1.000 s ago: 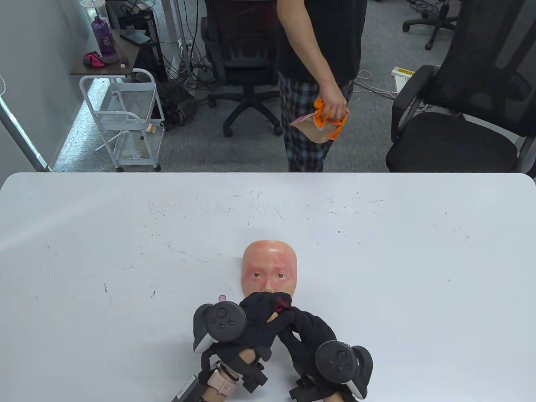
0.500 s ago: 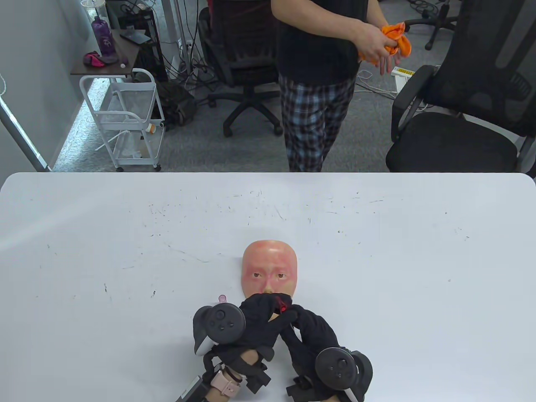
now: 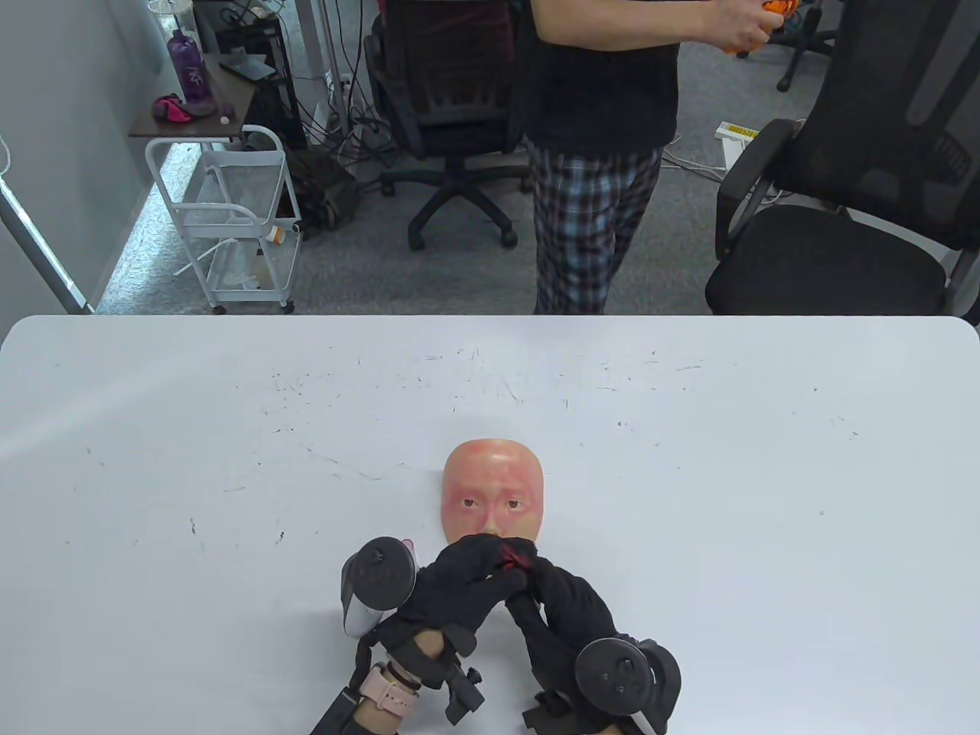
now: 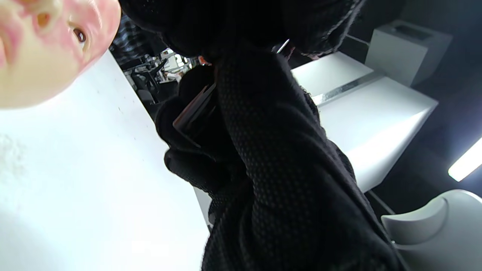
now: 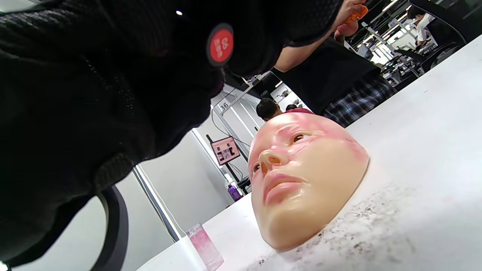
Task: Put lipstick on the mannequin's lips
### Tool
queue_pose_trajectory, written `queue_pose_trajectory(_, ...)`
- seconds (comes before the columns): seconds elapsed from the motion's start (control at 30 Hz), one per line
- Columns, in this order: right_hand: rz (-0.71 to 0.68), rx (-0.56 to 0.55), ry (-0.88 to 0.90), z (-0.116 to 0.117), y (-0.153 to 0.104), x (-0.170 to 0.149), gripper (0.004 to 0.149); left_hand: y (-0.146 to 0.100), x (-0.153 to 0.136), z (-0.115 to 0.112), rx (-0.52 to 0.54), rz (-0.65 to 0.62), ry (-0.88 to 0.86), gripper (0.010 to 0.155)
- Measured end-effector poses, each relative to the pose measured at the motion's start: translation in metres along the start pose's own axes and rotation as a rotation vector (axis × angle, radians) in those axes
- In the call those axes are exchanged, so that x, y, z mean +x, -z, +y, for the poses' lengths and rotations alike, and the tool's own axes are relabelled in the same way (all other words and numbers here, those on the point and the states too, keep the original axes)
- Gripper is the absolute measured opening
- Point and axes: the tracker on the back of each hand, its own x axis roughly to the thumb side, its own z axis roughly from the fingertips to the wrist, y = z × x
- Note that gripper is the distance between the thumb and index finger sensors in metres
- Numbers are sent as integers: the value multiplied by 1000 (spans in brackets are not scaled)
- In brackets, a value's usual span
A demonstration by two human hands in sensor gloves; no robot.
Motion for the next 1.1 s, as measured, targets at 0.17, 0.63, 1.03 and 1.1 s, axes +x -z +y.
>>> queue_pose_trajectory(0.17, 9, -9, 40, 2, -2, 0, 55, -2, -5, 0, 30, 21, -92, 51)
queue_pose_trajectory(0.63, 2, -29, 76, 0, -4, 3, 55, -5, -6, -7, -11, -31, -115, 55)
queue_pose_trajectory(1.03, -12, -28, 94, -1, -4, 5, 55, -4, -8, -2, -20, -88, -110, 54)
queue_pose_trajectory(1.1, -13, -30, 65, 0, -4, 5, 55, -6, -9, -3, 11, -68, -102, 54)
